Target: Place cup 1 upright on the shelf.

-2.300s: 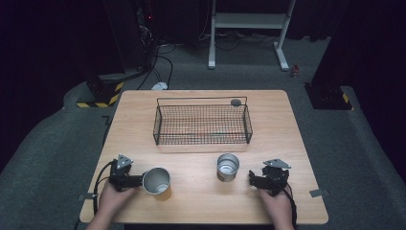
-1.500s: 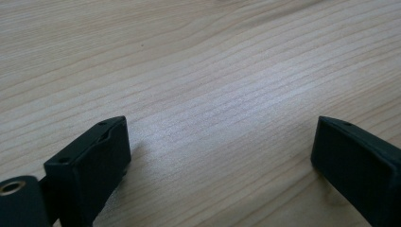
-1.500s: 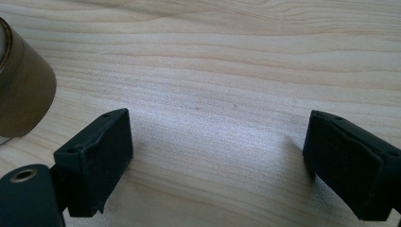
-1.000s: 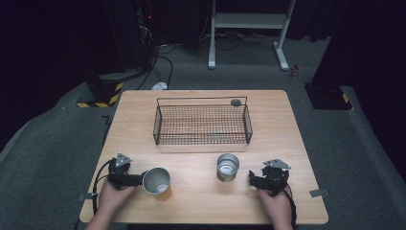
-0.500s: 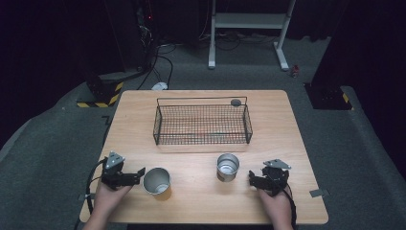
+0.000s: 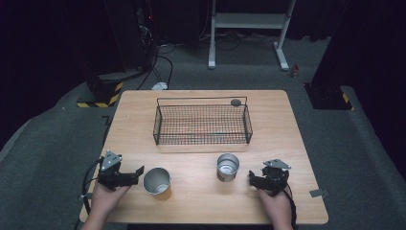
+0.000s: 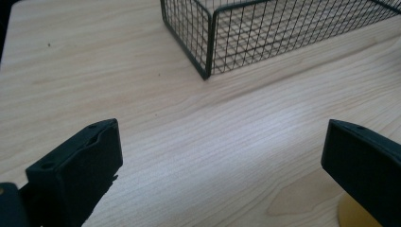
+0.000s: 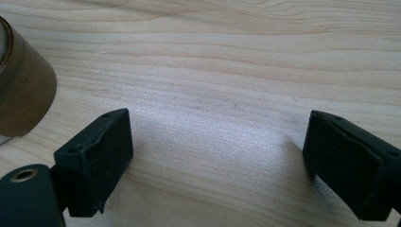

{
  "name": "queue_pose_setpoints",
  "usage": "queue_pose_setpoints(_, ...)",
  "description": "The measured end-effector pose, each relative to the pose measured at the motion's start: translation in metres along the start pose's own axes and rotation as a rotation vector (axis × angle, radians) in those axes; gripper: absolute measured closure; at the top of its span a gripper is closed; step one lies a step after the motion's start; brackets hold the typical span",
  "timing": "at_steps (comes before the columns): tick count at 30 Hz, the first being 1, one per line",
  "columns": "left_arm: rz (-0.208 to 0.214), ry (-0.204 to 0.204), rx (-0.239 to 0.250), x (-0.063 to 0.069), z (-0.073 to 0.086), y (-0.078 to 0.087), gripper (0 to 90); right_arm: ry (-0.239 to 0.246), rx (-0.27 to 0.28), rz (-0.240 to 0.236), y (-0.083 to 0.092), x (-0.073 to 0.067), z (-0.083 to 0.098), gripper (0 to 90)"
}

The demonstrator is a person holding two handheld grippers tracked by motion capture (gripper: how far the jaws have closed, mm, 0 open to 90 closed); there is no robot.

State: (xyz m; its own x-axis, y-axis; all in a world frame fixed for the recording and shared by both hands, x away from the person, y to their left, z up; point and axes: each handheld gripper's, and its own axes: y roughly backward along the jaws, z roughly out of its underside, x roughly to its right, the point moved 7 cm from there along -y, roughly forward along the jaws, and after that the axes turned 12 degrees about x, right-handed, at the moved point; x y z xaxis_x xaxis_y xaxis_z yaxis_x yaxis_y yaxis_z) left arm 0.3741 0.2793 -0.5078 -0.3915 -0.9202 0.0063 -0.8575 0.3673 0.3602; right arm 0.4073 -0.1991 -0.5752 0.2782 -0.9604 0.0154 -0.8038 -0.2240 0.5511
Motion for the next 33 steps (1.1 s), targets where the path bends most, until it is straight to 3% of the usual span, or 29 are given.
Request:
queue_pose_setpoints(6,0.009,-0.008,0.045,0.005,-0.014,0.012,0.2,0.000,0.000,0.000,0.000,0.000,0.000,9.2)
queue_pose_setpoints(12,0.054,0.001,0.080,0.017,-0.025,0.020,0.3,0.001,0.001,-0.001,0.000,0.000,0.000,9.3)
queue_pose_setpoints(13,0.076,0.000,0.089,0.023,-0.028,0.021,0.3,0.000,0.001,-0.001,0.000,0.000,0.000,9.3)
queue_pose_setpoints(16,0.098,-0.007,0.088,0.030,-0.030,0.022,0.3,-0.003,0.001,0.000,0.000,0.000,0.000,9.3)
queue_pose_setpoints(17,0.109,-0.026,0.091,0.037,-0.031,0.023,0.6,-0.003,0.001,-0.001,0.000,0.000,0.000,9.3)
queue_pose_setpoints(30,0.235,-0.008,0.103,0.075,-0.032,0.025,0.5,-0.002,0.001,-0.001,0.000,0.000,0.000,9.3)
queue_pose_setpoints(33,0.258,-0.020,0.112,0.083,-0.031,0.025,0.1,-0.003,0.001,-0.001,0.000,0.000,0.000,9.3)
